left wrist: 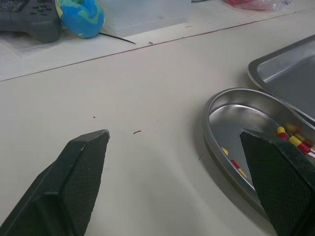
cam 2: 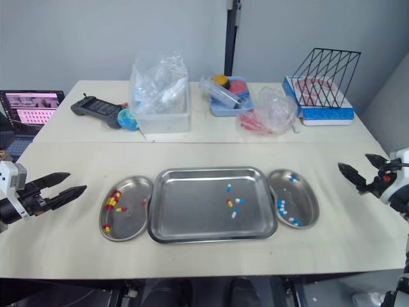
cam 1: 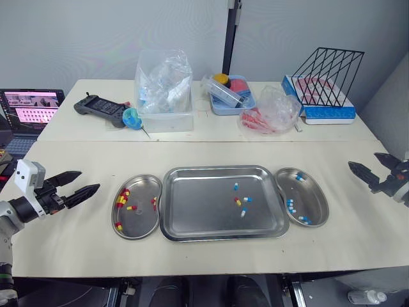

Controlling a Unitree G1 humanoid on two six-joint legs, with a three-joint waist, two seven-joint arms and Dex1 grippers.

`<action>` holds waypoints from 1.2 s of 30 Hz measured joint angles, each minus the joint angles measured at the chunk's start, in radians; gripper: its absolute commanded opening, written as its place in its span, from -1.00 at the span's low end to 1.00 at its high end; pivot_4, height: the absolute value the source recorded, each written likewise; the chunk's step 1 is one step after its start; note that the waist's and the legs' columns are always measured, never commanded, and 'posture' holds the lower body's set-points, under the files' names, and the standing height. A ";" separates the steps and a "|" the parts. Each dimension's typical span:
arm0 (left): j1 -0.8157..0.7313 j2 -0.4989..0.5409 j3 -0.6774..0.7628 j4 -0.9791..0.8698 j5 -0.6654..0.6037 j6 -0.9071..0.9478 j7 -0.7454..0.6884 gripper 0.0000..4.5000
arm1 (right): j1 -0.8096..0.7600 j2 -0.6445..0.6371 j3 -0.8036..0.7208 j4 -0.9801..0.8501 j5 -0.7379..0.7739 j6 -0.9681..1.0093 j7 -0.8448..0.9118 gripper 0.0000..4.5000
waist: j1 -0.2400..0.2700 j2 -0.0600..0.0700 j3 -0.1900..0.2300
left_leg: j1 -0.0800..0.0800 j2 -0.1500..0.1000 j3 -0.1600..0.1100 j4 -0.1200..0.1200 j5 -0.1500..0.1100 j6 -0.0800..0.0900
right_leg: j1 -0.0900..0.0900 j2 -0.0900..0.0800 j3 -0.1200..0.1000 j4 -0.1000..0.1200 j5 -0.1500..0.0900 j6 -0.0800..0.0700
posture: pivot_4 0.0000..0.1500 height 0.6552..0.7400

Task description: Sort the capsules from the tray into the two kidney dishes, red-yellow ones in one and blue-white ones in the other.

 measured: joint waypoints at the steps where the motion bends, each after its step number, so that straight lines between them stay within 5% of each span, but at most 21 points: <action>1: 0.001 0.001 0.000 0.000 -0.001 0.001 -0.003 0.98 | 0.000 0.000 0.000 -0.001 0.000 0.001 0.001 1.00 | 0.000 0.000 0.000 | 0.000 0.000 0.000 0.000 0.000 0.000 | 0.000 0.000 0.000 0.000 0.000 0.000 | 1.00 1.00; 9: -0.038 0.024 -0.025 -0.053 -0.039 0.056 -0.057 0.98 | 0.034 0.005 0.004 -0.190 0.023 0.139 -0.033 1.00 | 0.001 0.000 0.000 | 0.000 0.000 0.000 0.000 0.000 0.000 | 0.000 0.000 0.000 0.000 0.000 0.000 | 1.00 1.00; 15: -0.112 0.055 -0.119 -0.147 -0.066 0.123 -0.136 0.98 | 0.201 0.065 0.106 -0.717 0.162 0.423 -0.079 1.00 | 0.003 0.000 0.000 | -0.001 0.001 -0.001 -0.001 0.000 0.000 | 0.000 0.000 -0.001 0.001 0.000 -0.001 | 1.00 1.00; 23: -0.156 0.055 -0.199 -0.190 -0.063 0.109 -0.181 0.98 | 0.268 0.095 0.293 -1.034 0.203 0.570 -0.135 1.00 | 0.006 0.000 0.000 | -0.001 0.000 0.000 0.000 0.000 0.000 | -0.001 0.001 -0.001 0.000 -0.001 -0.001 | 1.00 1.00; 36: -0.066 0.054 -0.226 -0.317 -0.039 0.057 -0.166 0.98 | 0.108 0.069 0.669 -0.936 -0.030 0.484 -0.015 1.00 | 0.008 -0.002 0.000 | -0.002 0.000 -0.001 0.000 0.000 0.000 | -0.002 0.001 -0.001 0.000 -0.001 -0.001 | 1.00 1.00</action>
